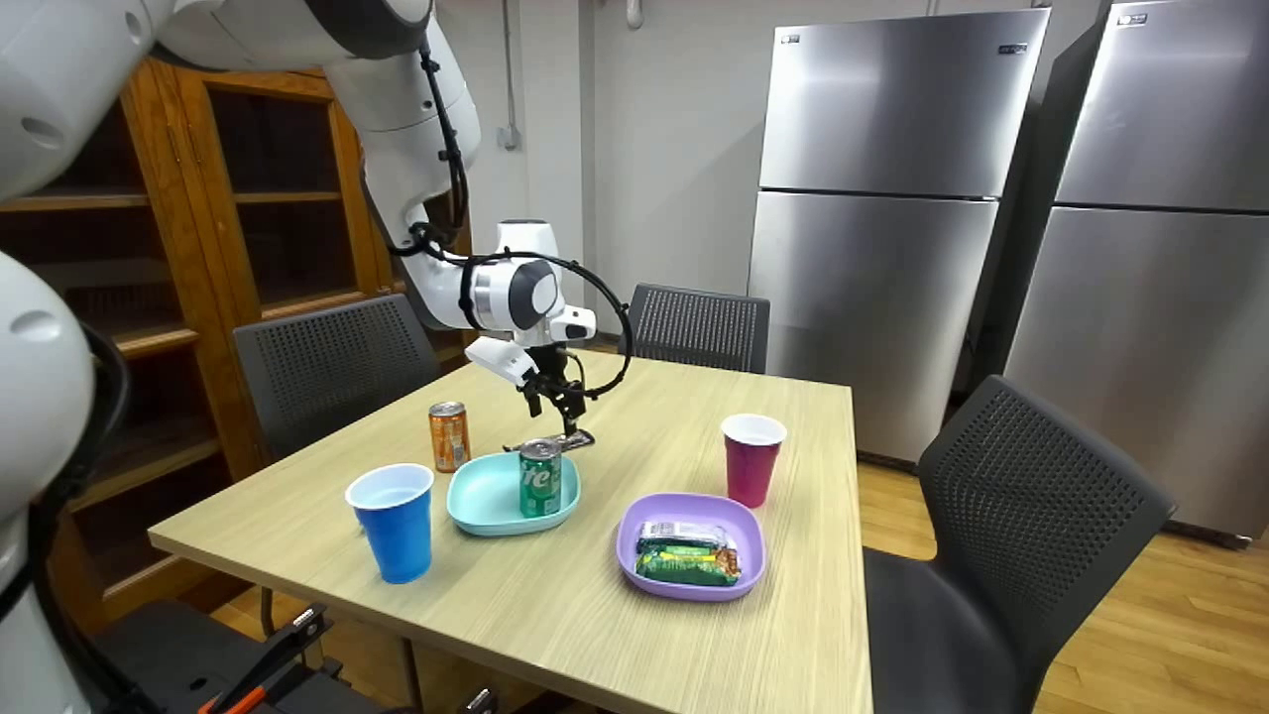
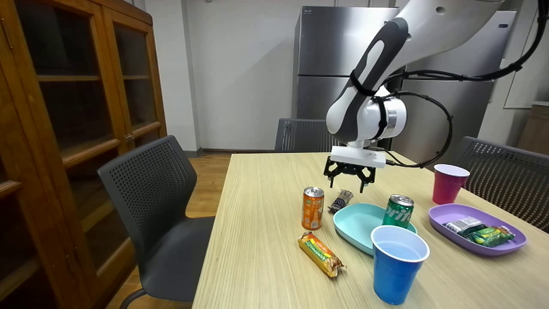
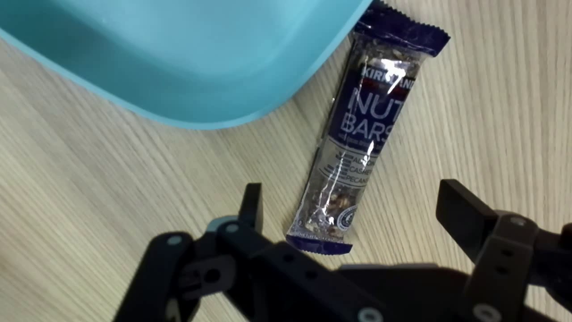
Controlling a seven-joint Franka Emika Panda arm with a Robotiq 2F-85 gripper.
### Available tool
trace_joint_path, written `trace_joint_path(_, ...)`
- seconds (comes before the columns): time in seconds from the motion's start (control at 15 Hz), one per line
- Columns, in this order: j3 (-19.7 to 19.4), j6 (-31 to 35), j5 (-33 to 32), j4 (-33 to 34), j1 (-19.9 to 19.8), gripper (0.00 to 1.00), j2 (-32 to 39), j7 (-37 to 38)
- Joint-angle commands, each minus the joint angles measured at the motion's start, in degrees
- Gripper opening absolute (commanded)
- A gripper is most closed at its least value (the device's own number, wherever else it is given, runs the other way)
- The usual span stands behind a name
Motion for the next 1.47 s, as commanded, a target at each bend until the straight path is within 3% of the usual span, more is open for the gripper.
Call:
trace_joint_path(0.0, 0.7, -4.6, 1.7, 4.3, -0.3, 1.00, 2.0, 0.5)
trace_joint_path(1.27, 0.7, -8.7, 3.0, 10.9, -0.6, 1.00, 7.0, 0.7)
trace_joint_path(1.33, 0.7, -8.8, 2.9, 10.8, -0.6, 0.93, 7.0, 0.6)
trace_joint_path(1.4, 0.8, -8.7, 2.9, 10.8, -0.6, 0.72, 6.9, 0.6)
